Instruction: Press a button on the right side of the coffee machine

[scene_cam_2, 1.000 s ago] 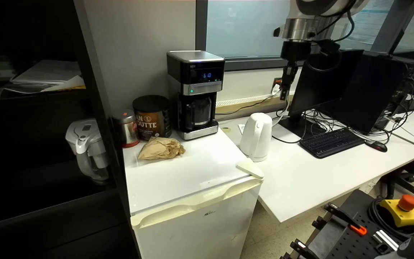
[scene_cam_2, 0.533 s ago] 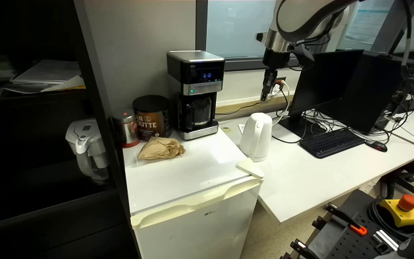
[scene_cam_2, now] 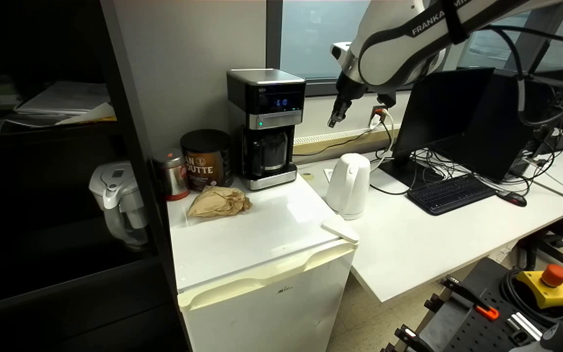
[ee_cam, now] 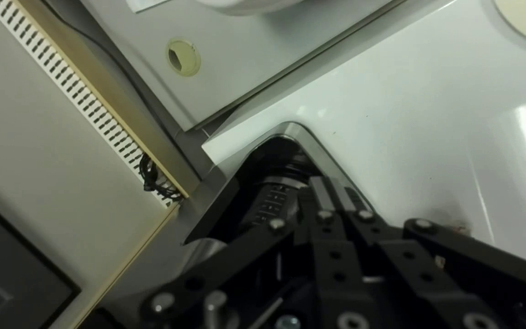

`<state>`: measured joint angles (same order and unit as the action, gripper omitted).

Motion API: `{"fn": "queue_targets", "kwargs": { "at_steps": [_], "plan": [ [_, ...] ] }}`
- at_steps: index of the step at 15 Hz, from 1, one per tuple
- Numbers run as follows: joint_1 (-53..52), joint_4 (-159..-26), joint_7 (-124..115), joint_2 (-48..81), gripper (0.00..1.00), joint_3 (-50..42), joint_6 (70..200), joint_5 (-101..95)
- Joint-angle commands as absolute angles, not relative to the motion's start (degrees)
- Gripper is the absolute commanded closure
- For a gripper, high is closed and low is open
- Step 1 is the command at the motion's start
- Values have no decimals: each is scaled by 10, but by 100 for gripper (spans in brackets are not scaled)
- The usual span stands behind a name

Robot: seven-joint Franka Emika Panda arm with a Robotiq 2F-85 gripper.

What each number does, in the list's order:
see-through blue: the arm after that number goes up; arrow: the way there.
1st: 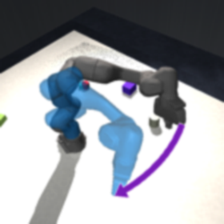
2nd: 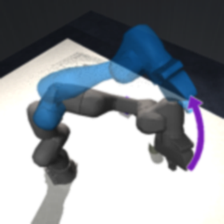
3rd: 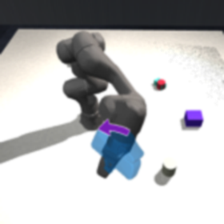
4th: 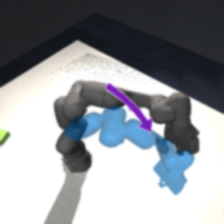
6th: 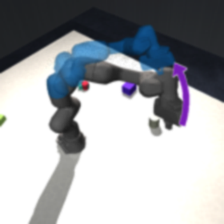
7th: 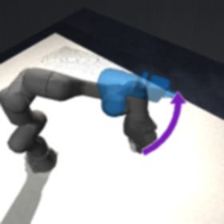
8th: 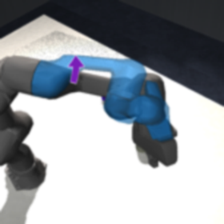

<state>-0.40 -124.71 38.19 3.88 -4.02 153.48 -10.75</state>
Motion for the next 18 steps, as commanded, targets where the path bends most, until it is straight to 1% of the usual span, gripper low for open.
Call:
{"fn": "queue_targets", "kwargs": {
  "at_steps": [1,5,7,18],
  "plan": [
    [7,-1215,393,87,96,-24,1602,-128],
    [5,-1194,387,122,98,-14,1651,-165],
    [3,-1182,382,134,97,-12,1665,-187],
    [3,-1122,382,181,97,-12,1682,-248]
  ]
}}
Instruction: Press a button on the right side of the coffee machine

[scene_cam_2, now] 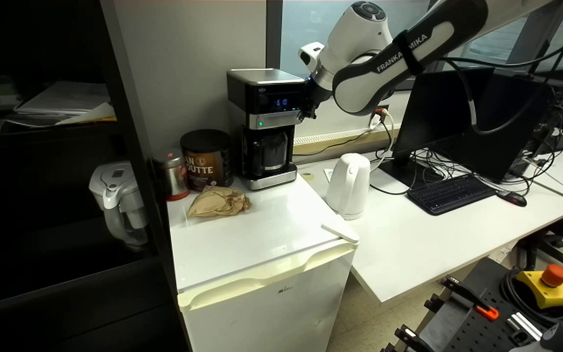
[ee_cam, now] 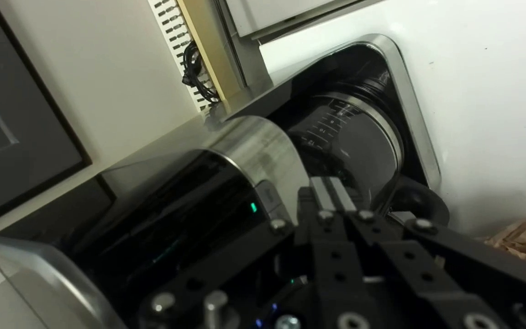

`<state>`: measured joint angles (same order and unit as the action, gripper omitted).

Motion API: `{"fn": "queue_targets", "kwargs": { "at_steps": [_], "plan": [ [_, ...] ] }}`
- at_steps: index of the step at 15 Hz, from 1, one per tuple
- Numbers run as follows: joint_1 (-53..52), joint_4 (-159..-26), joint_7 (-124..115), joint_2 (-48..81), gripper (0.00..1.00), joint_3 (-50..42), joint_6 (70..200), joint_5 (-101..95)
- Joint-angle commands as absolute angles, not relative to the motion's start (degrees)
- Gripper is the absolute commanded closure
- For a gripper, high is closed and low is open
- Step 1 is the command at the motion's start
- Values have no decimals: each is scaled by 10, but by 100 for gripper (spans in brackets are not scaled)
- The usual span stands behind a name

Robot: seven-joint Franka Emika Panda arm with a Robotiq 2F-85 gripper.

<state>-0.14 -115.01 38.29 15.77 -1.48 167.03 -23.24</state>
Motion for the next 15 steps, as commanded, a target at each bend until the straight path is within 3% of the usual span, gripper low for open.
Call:
{"fn": "queue_targets", "kwargs": {
  "at_steps": [1,15],
  "plan": [
    [3,-1116,382,187,97,-11,1682,-249],
    [-2,-1086,387,207,97,-6,1679,-270]
  ]
}}
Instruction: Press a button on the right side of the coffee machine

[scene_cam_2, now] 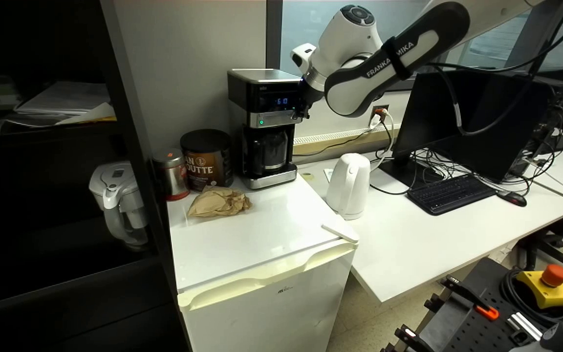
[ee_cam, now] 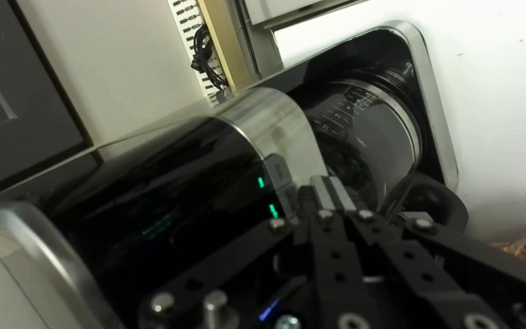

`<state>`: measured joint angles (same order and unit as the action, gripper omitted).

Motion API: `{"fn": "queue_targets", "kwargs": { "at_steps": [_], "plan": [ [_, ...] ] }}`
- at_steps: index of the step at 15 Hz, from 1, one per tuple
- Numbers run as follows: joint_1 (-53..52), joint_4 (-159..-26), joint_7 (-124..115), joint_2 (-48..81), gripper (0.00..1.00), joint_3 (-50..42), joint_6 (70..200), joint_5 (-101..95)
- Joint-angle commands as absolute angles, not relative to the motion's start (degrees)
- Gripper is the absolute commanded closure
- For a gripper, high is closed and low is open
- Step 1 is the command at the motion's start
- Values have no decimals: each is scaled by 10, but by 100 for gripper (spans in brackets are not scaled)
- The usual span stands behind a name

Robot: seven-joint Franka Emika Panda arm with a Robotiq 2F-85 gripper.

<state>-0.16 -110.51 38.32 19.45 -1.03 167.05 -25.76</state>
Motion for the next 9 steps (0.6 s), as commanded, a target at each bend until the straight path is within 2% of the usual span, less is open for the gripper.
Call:
{"fn": "queue_targets", "kwargs": {
  "at_steps": [1,9],
  "plan": [
    [-1,-1089,388,205,97,-5,1678,-271],
    [-16,-1159,376,158,97,-16,1668,-311]
  ]
}}
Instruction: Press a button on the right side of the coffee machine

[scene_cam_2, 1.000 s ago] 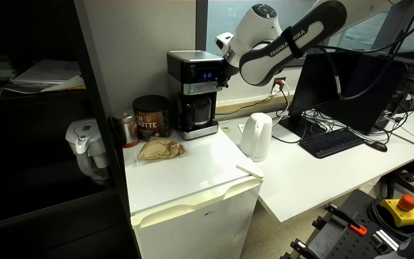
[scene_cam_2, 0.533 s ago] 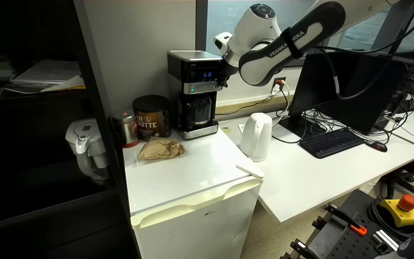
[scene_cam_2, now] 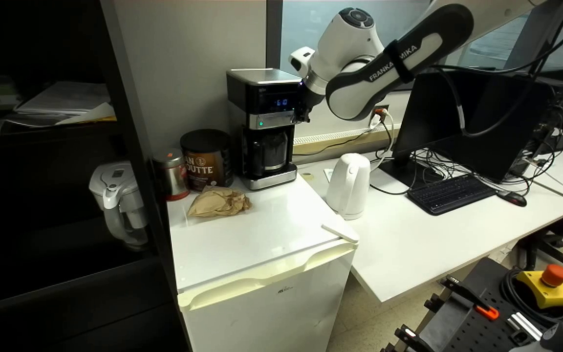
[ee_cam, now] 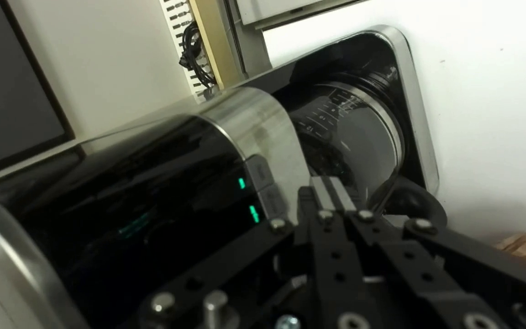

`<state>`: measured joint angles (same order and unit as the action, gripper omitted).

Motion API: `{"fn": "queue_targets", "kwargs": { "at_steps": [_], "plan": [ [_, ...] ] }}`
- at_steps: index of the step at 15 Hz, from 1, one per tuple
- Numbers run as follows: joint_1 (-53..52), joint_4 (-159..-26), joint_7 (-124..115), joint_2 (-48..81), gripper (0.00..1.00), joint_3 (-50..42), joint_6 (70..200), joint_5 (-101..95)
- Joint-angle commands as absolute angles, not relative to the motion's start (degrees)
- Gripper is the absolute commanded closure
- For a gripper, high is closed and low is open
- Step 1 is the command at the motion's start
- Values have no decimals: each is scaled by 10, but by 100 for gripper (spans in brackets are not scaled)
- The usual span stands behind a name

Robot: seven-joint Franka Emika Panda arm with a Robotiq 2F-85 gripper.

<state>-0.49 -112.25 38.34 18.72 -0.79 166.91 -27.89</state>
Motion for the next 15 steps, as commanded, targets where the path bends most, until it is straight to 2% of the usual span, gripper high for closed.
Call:
{"fn": "queue_targets", "kwargs": {
  "at_steps": [1,9,15],
  "plan": [
    [-21,-1169,369,151,96,-21,1667,-325],
    [-69,-1257,242,81,96,-81,1664,-527],
    [-67,-1308,138,33,97,-84,1658,-664]
  ]
}}
